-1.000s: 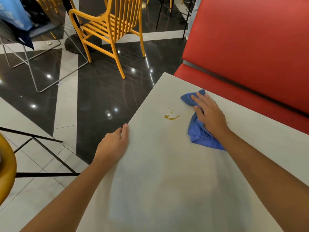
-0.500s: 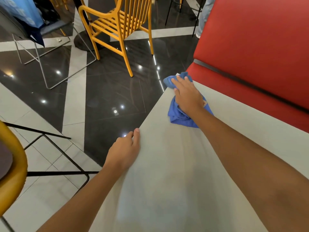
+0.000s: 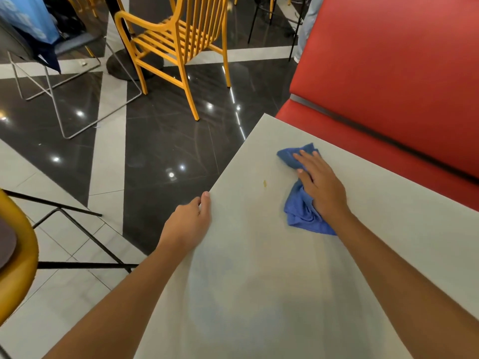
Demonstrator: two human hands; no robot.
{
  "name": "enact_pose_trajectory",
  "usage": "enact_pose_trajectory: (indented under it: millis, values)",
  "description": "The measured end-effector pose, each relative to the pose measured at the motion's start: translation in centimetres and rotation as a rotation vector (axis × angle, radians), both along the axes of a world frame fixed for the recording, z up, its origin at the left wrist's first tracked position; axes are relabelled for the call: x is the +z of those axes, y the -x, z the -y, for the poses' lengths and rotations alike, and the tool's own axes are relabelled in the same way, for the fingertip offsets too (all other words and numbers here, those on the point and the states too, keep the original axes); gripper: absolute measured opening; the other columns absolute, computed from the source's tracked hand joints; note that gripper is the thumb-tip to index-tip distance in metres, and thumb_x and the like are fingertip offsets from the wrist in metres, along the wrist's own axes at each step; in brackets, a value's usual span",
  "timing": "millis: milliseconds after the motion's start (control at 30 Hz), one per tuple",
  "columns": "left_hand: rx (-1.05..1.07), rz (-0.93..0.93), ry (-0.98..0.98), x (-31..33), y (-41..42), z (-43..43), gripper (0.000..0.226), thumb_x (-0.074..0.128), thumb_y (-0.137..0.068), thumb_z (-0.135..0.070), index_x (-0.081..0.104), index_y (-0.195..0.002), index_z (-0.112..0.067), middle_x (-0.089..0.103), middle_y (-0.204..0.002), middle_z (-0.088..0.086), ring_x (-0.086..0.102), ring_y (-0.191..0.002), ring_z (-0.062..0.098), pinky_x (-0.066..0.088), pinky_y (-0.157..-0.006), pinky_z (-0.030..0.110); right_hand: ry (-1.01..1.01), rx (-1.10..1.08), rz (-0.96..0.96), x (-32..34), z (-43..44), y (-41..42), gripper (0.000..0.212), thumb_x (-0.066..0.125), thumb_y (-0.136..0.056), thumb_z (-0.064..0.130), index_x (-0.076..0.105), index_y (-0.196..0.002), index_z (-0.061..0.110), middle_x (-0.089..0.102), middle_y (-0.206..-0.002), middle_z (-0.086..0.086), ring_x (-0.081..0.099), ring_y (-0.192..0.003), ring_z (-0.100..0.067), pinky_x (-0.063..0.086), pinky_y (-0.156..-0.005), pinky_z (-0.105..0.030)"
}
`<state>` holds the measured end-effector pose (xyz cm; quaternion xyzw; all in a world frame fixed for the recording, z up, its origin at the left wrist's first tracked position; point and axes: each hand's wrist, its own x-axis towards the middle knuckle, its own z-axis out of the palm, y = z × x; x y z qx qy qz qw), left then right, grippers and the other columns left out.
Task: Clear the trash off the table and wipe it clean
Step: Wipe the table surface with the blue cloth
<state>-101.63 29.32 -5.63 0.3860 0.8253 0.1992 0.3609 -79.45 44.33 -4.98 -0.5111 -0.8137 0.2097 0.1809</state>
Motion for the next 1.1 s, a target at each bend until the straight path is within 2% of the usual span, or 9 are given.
enact_pose_trajectory:
  millis: [100,267,467,600,667,733,867,1000,1100]
  values:
    - [0.003,-0.002,-0.004,-0.1,0.0,-0.1,0.065,0.009,-0.094,-0.055,0.058,-0.115,-0.018,0.064,-0.100,0.005,0.059,-0.095,0.026,0.047,-0.093,0.045,-0.070,-0.209,0.068,-0.8,1.0,1.3,0.039,0.035,-0.099,0.019,0.044,-0.137,0.019,0.035,-0.148,0.002,0.021,-0.141,-0.016,0.024,-0.107,-0.025]
    - [0.007,-0.003,-0.003,-0.2,-0.1,-0.1,0.064,0.009,-0.096,-0.053,0.057,-0.118,-0.016,0.064,-0.102,0.006,0.059,-0.097,0.026,0.046,-0.094,0.045,-0.170,-0.299,0.154,-1.6,2.2,5.3,0.058,0.014,-0.090,0.025,0.047,-0.134,0.009,0.043,-0.142,-0.014,0.032,-0.136,-0.033,0.021,-0.114,-0.037]
    - [0.029,-0.010,-0.011,0.4,-0.3,-0.2,0.058,0.011,-0.098,-0.048,0.056,-0.116,-0.017,0.063,-0.099,0.006,0.056,-0.096,0.025,0.044,-0.092,0.040,-0.119,-0.264,0.238,-1.0,2.1,10.3,0.047,0.033,-0.096,0.012,0.030,-0.143,0.012,0.026,-0.152,-0.011,0.017,-0.142,-0.031,0.015,-0.114,-0.039]
    - [0.034,-0.023,-0.002,1.2,-0.5,0.1,0.056,0.010,-0.098,-0.046,0.056,-0.108,-0.016,0.061,-0.104,0.010,0.052,-0.101,0.030,0.041,-0.092,0.041,-0.168,-0.151,0.185,-0.9,1.8,12.9,0.045,0.035,-0.091,0.010,0.045,-0.135,0.006,0.041,-0.143,-0.016,0.033,-0.134,-0.037,0.027,-0.109,-0.046]
    - [0.037,0.001,0.003,1.5,-0.4,0.2,0.056,0.010,-0.098,-0.046,0.056,-0.104,-0.016,0.061,-0.107,0.011,0.052,-0.103,0.031,0.040,-0.094,0.042,-0.124,-0.049,0.186,-1.0,2.2,12.5,0.043,0.038,-0.095,0.011,0.042,-0.137,0.009,0.037,-0.147,-0.012,0.028,-0.138,-0.032,0.026,-0.112,-0.045]
    - [0.051,0.044,0.015,1.6,-0.2,0.4,0.057,0.010,-0.098,-0.047,0.056,-0.114,-0.017,0.059,-0.114,0.011,0.052,-0.107,0.030,0.039,-0.097,0.041,-0.143,0.080,0.133,-1.2,3.1,11.0,0.042,0.041,-0.094,0.013,0.046,-0.135,0.012,0.040,-0.145,-0.008,0.030,-0.137,-0.030,0.033,-0.108,-0.044]
    - [0.078,0.106,0.048,1.4,0.4,1.1,0.056,0.014,-0.097,-0.048,0.049,-0.132,-0.022,0.051,-0.133,0.008,0.046,-0.121,0.028,0.032,-0.100,0.039,-0.113,0.227,0.013,-0.7,4.0,6.9,0.042,0.039,-0.088,0.017,0.058,-0.125,0.019,0.049,-0.138,0.001,0.038,-0.133,-0.021,0.038,-0.095,-0.026]
    - [0.088,0.117,0.076,1.3,1.3,3.1,0.055,0.018,-0.097,-0.048,0.050,-0.132,-0.019,0.051,-0.133,0.007,0.046,-0.112,0.025,0.031,-0.092,0.034,-0.107,0.178,-0.001,-0.5,1.5,4.2,0.040,0.043,-0.090,0.014,0.055,-0.128,0.015,0.046,-0.141,-0.006,0.032,-0.137,-0.026,0.023,-0.104,-0.020]
    - [0.086,0.133,0.102,1.2,2.0,5.1,0.056,0.019,-0.097,-0.048,0.052,-0.130,-0.017,0.052,-0.130,0.008,0.045,-0.104,0.019,0.029,-0.087,0.030,-0.093,0.038,0.076,-0.6,0.0,5.0,0.039,0.043,-0.096,0.014,0.046,-0.136,0.017,0.036,-0.148,-0.006,0.024,-0.140,-0.026,0.020,-0.109,-0.025]
